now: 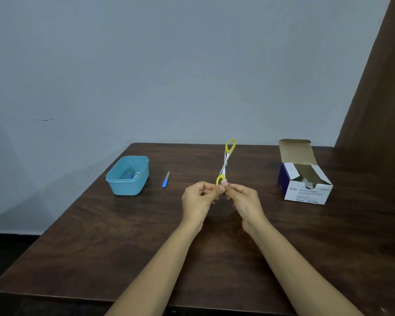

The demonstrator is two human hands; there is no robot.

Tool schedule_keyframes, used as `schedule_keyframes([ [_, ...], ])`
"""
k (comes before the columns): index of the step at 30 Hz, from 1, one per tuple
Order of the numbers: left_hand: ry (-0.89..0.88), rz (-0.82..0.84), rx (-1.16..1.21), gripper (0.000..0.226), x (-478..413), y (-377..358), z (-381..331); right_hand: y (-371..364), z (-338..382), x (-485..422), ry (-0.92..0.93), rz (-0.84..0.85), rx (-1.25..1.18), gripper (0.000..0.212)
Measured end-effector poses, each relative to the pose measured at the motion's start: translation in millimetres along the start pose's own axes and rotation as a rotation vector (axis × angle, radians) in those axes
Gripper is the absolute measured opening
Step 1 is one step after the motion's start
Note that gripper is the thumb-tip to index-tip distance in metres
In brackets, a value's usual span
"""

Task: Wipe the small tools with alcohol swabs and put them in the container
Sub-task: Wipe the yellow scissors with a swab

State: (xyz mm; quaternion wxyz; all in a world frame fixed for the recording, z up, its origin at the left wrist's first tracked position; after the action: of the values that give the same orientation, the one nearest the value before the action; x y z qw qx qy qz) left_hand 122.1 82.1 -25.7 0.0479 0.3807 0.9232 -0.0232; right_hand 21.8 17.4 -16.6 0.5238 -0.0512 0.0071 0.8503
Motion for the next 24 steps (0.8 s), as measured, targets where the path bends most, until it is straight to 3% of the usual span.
schedule_keyframes([
  [5, -0.044, -0.06, -0.072, 0.034, -3.2, 2.8, -5.2, 8.5, 1.8, -10.6, 0.25, -0.002, 0.276, 0.017],
  [8, -0.02, -0.183, 0.082, 0.03, -10.4, 14.6, -10.3, 18.6, 5.4, -14.4, 0.418, -0.021, 0.527, 0.014],
  [11, -0.015, -0.244, 0.22, 0.034, -18.4, 27.0, -14.8, 22.3, 4.2, -16.4, 0.638, 0.08, 0.9, 0.017],
  [15, -0.111, -0.252, 0.199, 0.021, -22.3, 34.5, -16.9, 24.3, 2.3, -18.1, 0.725, 0.239, 1.11, 0.024],
  [20, -0.131, -0.289, 0.114, 0.016, -25.9, 41.4, -13.3, 29.2, 3.3, -20.5, 0.674, 0.232, 1.016, 0.023],
  [24, -0.052, -0.32, 0.159, 0.012, -28.5, 44.4, -12.7, 29.9, 12.9, -17.5, 0.487, 0.166, 0.592, 0.015],
])
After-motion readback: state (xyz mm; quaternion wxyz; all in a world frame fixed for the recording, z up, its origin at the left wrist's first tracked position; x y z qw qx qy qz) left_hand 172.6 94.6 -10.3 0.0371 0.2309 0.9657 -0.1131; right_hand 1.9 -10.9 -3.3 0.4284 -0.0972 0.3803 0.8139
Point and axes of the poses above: each hand's wrist, its own x-axis away from the middle knuckle, its own y-axis out of the back of the hand, z = x × y, the point moved 1 cm from there along -x, towards the middle knuckle, and after that the axes turned 4 degrees about y, right-handed, at the moved point
